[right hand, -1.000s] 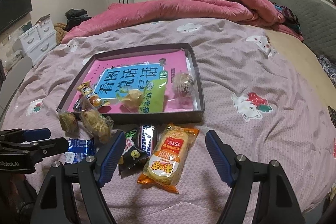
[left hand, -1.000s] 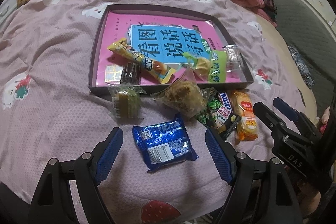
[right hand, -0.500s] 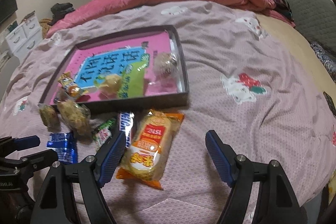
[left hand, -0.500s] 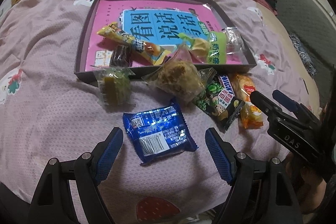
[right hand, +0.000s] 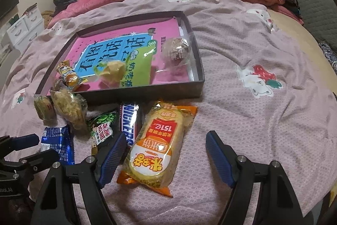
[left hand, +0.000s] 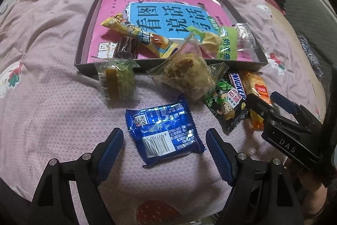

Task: Organize snacks
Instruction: 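Lower the left tool over the blue wrapped packet while the right tool lowers over the bread packet, then close the left tool on the blue packet while the right tool grasps the orange bread packet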

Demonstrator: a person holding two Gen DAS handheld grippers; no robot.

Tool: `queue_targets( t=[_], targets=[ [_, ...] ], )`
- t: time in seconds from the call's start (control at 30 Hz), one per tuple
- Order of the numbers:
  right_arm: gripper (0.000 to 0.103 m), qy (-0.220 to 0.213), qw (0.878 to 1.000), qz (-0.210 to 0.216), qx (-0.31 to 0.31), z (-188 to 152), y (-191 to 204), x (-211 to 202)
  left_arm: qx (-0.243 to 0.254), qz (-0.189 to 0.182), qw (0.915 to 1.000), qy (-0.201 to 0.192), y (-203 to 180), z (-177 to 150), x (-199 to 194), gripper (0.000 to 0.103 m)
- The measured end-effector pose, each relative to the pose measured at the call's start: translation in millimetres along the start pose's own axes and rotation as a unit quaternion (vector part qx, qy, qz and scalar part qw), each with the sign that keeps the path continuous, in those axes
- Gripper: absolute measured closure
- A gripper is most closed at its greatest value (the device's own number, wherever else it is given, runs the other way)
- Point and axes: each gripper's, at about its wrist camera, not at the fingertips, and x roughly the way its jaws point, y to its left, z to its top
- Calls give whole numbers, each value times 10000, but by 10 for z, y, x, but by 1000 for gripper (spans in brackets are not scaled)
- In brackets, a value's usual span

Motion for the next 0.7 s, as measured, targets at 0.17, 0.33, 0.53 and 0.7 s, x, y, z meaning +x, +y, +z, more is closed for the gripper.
queue_targets(
  t=[0.17, 0.33, 0.53, 0.7],
  targets=[
    [36, 83, 9998, -161, -8, -3, -42, 41, -26, 32, 10000, 52, 14, -10, 37, 21],
    [56, 8, 9994, -286, -191, -10, -23, 13, -71, 55, 9999, 100, 29, -11, 92, 21],
    [63, 94, 9991, -284, -295, -18, 11, 93, -117, 155, 9997, 145, 20, 8, 197, 21],
    [65, 95, 9992, -246, -310, -13, 13, 169, -143, 330, 9992, 165, -21, 17, 280, 21]
  ],
)
